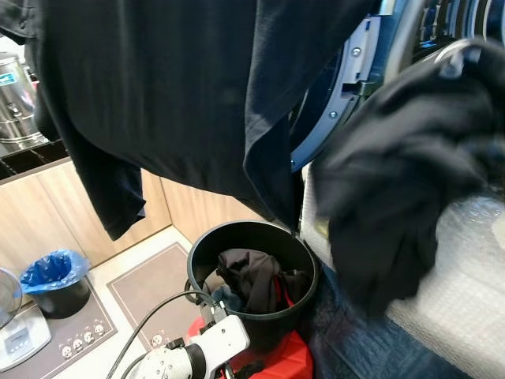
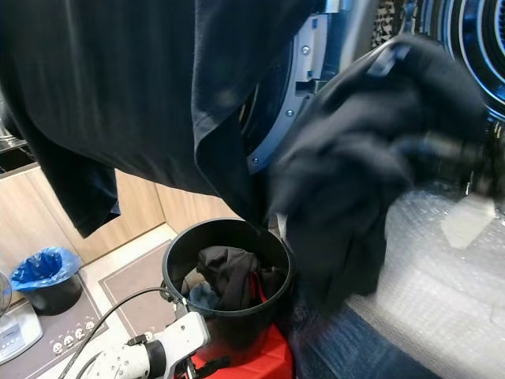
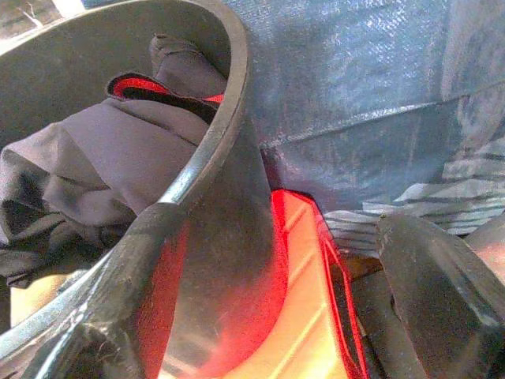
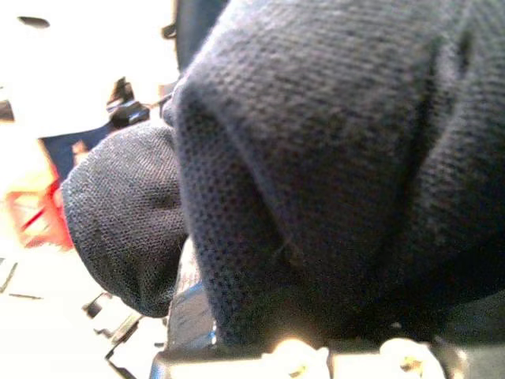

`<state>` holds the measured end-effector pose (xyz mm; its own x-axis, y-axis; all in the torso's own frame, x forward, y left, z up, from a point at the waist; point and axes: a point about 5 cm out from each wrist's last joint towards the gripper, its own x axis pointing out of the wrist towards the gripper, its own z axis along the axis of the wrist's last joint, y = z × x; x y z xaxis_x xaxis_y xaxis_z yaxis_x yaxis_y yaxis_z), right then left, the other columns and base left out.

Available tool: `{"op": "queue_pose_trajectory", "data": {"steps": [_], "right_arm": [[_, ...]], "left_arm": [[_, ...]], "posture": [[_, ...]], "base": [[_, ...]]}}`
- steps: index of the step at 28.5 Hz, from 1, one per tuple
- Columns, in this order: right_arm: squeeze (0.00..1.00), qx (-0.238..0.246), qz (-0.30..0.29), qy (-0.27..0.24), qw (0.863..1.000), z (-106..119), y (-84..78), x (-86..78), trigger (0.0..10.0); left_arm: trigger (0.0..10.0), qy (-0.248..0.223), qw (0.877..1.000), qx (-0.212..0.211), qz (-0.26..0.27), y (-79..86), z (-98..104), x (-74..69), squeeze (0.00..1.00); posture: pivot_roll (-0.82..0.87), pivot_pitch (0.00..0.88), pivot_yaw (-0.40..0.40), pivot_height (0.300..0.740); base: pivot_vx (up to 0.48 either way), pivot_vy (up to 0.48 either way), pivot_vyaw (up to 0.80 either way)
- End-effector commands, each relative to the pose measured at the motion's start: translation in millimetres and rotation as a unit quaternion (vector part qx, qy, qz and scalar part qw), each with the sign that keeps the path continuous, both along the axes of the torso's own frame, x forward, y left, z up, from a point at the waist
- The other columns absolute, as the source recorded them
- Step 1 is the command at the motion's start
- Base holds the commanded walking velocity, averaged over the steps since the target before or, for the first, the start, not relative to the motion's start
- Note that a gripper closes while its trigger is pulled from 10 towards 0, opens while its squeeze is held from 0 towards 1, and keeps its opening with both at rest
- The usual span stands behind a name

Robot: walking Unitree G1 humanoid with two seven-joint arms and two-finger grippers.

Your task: Clothes washing

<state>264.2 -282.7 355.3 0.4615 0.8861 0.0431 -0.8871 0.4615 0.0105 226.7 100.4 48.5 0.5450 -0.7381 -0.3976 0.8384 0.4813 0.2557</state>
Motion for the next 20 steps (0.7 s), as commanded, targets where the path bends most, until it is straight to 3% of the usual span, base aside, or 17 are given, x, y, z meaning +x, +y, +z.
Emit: {"op": "queue_pose_trajectory", "data": {"steps": [1, 2, 4, 8, 9, 10, 12, 13, 14, 16, 17, 19, 20], "right_arm": [[0.0, -0.012, -0.034, -0.024, 0.999, 12, -0.6, 6.2, 10.0], [0.0, -0.028, -0.118, -0.028, 0.992, 16, -3.2, 26.7, 10.0], [0.0, -0.023, -0.191, -0.024, 0.981, 21, -8.1, 42.2, 10.0], [0.0, 0.024, -0.36, -0.023, 0.932, 62, -14.9, 71.5, 10.0], [0.0, 0.047, -0.414, -0.022, 0.909, 72, -20.0, 76.4, 10.0], [0.0, 0.085, -0.477, -0.012, 0.875, 81, -28.2, 79.8, 10.0], [0.0, 0.136, -0.598, 0.003, 0.79, 84, -52.9, 78.2, 10.0], [0.0, 0.139, -0.621, 0.003, 0.771, 84, -57.6, 76.9, 10.0], [0.0, 0.143, -0.678, -0.03, 0.72, 92, -69.5, 70.2, 10.0], [0.0, 0.155, -0.755, -0.077, 0.633, 109, -81.4, 57.5, 10.0], [0.0, 0.14, -0.783, -0.098, 0.598, 118, -79.7, 54.0, 10.0], [0.0, 0.107, -0.804, -0.122, 0.571, 126, -71.9, 54.4, 10.0], [0.0, 0.069, -0.81, -0.128, 0.568, 126, -63.8, 59.8, 10.0]], "left_arm": [[10.0, 0.026, 1.0, 0.005, 0.009, 4.2, -9, -6.1, 0.0], [10.0, 0.032, 0.999, 0.002, 0.011, 1.4, -11, -10.0, 0.0], [10.0, 0.036, 0.999, -0.005, 0.013, -1.7, -11, -12.4, 0.0], [10.0, 0.047, 0.999, -0.012, 0.014, -5.6, -13, -18.1, 0.0], [10.0, 0.048, 0.999, -0.012, 0.015, -6.4, -13, -18.6, 0.0], [10.0, 0.049, 0.999, -0.014, 0.015, -7.4, -13, -19.0, 0.0], [10.0, 0.051, 0.998, -0.018, 0.017, -9.2, -12, -19.2, 0.0], [10.0, 0.052, 0.998, -0.019, 0.017, -9.5, -12, -19.3, 0.0], [10.0, 0.053, 0.998, -0.021, 0.021, -10.4, -12, -19.3, 0.0], [10.0, 0.053, 0.998, -0.025, 0.026, -12.6, -12, -20.1, 0.0], [10.0, 0.052, 0.998, -0.027, 0.031, -13.2, -12, -19.8, 0.0], [10.0, 0.052, 0.998, -0.03, 0.034, -14.6, -11, -19.6, 0.0], [10.0, 0.051, 0.998, -0.031, 0.035, -15.7, -11, -19.5, 0.0]], "posture": [[-0.21, 0.0, -0.005, 0.74], [-0.22, 0.0, 0.0, 0.74], [-0.22, 0.0, 0.002, 0.74], [-0.24, 0.0, 0.0, 0.74], [-0.24, 0.0, -0.002, 0.74], [-0.24, 0.0, -0.002, 0.74], [-0.24, 0.0, -0.008, 0.74], [-0.24, 0.0, -0.009, 0.74], [-0.23, 0.0, -0.016, 0.74], [-0.22, 0.0, -0.03, 0.74], [-0.21, 0.0, -0.033, 0.74], [-0.2, 0.0, -0.036, 0.74], [-0.2, 0.0, -0.037, 0.74]], "base": [[0.0, 0.0, 0.0], [0.0, 0.0, 0.0], [0.0, 0.0, 0.0], [0.0, 0.0, 0.0], [0.0, 0.0, 0.0], [0.0, 0.0, 0.0], [0.0, 0.0, 0.0], [0.0, 0.0, 0.0], [0.0, 0.0, 0.0], [0.0, 0.0, 0.0], [0.0, 0.0, 0.0], [0.0, 0.0, 0.0], [0.0, 0.0, 0.0]]}}
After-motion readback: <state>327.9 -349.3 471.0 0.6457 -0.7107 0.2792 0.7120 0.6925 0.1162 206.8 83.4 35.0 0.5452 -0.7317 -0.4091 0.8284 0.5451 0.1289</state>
